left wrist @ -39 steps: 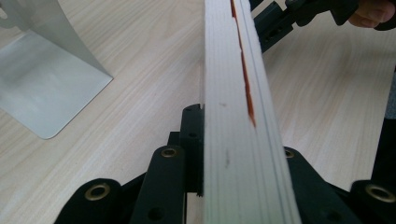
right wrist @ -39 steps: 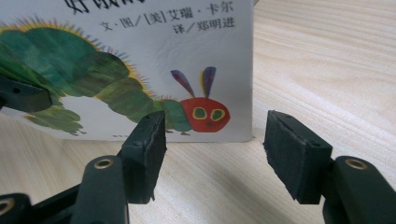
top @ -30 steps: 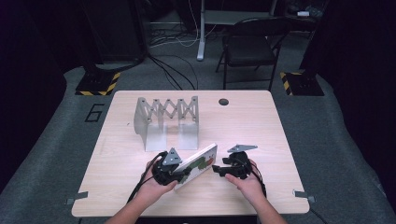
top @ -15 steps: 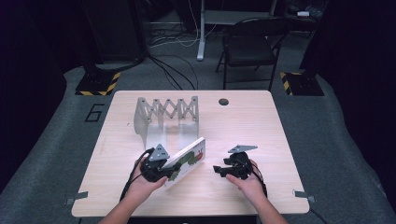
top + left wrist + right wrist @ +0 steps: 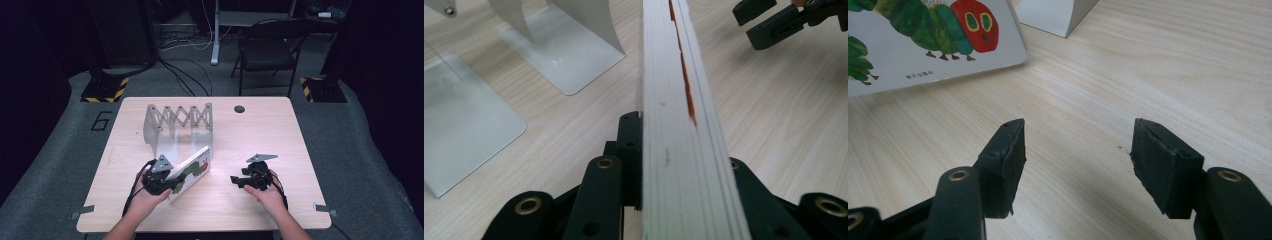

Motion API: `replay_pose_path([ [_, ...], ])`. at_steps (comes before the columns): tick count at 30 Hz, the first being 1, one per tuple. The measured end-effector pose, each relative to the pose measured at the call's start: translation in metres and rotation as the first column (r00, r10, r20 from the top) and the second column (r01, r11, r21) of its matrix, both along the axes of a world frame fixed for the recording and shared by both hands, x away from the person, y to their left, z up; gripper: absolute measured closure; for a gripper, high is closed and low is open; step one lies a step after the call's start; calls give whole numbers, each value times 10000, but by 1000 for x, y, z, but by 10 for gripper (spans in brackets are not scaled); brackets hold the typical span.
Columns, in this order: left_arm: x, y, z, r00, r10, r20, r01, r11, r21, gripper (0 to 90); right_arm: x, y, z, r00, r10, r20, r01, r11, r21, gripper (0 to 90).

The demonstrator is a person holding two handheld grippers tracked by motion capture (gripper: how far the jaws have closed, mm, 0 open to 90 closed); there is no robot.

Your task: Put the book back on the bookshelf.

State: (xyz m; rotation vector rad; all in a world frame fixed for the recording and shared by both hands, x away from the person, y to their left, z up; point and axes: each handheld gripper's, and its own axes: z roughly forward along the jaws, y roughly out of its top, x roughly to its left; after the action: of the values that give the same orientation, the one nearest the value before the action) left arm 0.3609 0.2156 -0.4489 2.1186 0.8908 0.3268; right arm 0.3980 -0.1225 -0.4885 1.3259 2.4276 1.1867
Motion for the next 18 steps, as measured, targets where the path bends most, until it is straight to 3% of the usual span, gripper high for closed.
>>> replay_pose_path([
  [1, 0, 1, 0, 10000, 76, -16, -76, 10000, -19, 761, 1, -1, -1, 10000, -22, 66, 22, 10000, -7, 387],
  [2, 0, 4, 0, 9999, 140, 0, -140, 9999, 22, 761, 1, 0, 1, 9998, -103, -196, 104, 9999, 36, 387],
  [4, 0, 7, -1, 9997, 238, 61, -238, 9997, 44, 761, 5, -2, -1, 10000, -4, 64, 4, 10000, 5, 386],
  [10, -1, 16, 1, 9985, 537, 127, -536, 9985, -54, 761, 8, 0, 0, 9998, -100, -143, 101, 9999, 22, 386],
  [12, -1, 20, 2, 9981, 613, 86, -613, 9981, 4, 761, 11, 0, -1, 10000, 9, 56, -9, 10000, 13, 386],
  [14, -2, 23, 2, 9975, 708, 82, -707, 9975, -17, 761, 11, 1, 0, 9998, -41, -182, 41, 10000, 18, 385],
  [18, -4, 27, 2, 9961, 879, 102, -878, 9961, -70, 761, 14, 4, -1, 9999, 118, 39, -118, 9999, -15, 385],
])
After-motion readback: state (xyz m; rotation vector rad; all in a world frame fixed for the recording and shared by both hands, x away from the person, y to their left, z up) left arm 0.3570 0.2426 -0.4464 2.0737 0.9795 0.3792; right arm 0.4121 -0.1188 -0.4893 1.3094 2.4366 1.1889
